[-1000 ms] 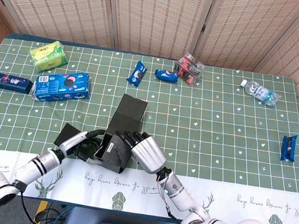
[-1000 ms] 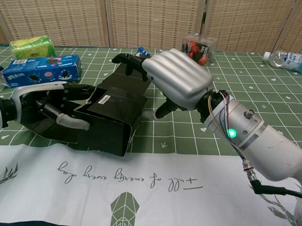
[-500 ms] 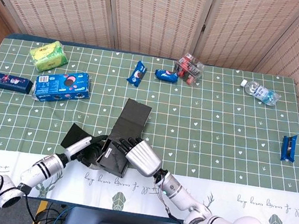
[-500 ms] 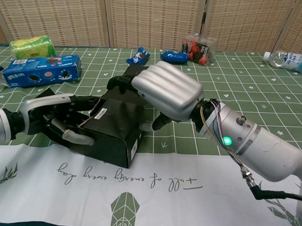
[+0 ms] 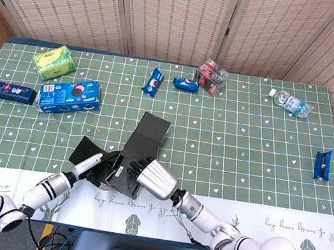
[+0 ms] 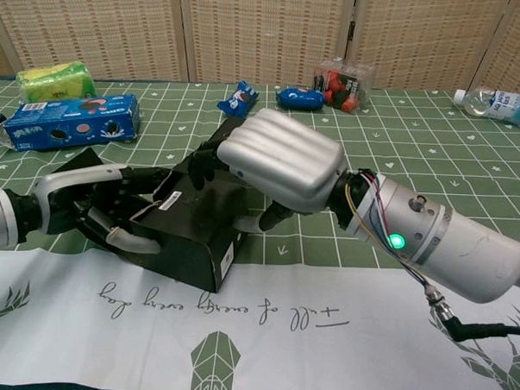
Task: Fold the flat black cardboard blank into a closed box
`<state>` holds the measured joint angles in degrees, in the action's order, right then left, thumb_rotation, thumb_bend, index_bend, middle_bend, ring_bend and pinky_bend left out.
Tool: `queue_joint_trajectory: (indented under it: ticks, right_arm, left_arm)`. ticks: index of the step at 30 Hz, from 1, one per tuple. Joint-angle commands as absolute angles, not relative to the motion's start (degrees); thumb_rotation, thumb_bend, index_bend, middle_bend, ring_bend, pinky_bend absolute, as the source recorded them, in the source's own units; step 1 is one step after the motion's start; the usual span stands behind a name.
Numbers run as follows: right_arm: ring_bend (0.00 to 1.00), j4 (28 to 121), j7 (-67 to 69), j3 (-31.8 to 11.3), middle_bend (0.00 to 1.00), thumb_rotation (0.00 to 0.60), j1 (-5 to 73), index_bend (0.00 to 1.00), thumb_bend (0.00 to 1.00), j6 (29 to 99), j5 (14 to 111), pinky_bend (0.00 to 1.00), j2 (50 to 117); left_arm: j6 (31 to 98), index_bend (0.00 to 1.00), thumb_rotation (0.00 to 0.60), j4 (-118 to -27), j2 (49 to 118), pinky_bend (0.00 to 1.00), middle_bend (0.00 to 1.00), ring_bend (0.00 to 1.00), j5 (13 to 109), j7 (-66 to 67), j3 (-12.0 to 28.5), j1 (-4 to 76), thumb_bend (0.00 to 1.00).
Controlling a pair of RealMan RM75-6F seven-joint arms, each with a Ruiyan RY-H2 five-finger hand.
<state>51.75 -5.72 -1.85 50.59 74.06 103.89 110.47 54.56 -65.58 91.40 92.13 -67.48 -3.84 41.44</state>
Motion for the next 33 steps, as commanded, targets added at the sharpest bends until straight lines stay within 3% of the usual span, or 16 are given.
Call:
queue_joint_trajectory:
  ticks: [1,3,5,19,33]
  right_arm:
    - [0.53,52.21,-5.80,-1.52,0.41,0.600,50.68,0.40,0.21,73.61,103.91,0.61,110.04]
    - [0.53,52.49,-5.97,-1.29,0.42,0.600,50.74,0.40,0.21,73.28,103.95,0.61,109.73]
    - [0.54,52.81,-6.05,-1.00,0.42,0.600,50.89,0.41,0.21,72.95,104.11,0.61,109.32]
    - [0.56,53.89,-7.45,0.19,0.43,0.600,51.69,0.42,0.21,71.04,104.75,0.61,108.06]
    - [0.57,56.57,-7.65,1.74,0.46,0.600,54.24,0.46,0.32,67.08,106.23,0.61,104.84]
  left_arm:
    - [54.52,0.13,0.600,-65.61,91.42,0.46,0.17,0.60,92.17,-67.48,-3.94,41.51,0.17]
    - [54.46,0.13,0.600,-65.64,91.44,0.46,0.17,0.52,92.14,-67.51,-3.98,41.57,0.17]
    - [54.39,0.13,0.600,-65.62,91.49,0.46,0.17,0.50,92.02,-67.41,-3.99,41.62,0.17]
    - [54.48,0.14,0.600,-65.78,91.49,0.46,0.17,0.50,91.65,-67.20,-4.04,41.71,0.17]
    - [55.52,0.14,0.600,-66.46,91.02,0.46,0.17,0.48,91.66,-67.00,-3.89,41.53,0.17]
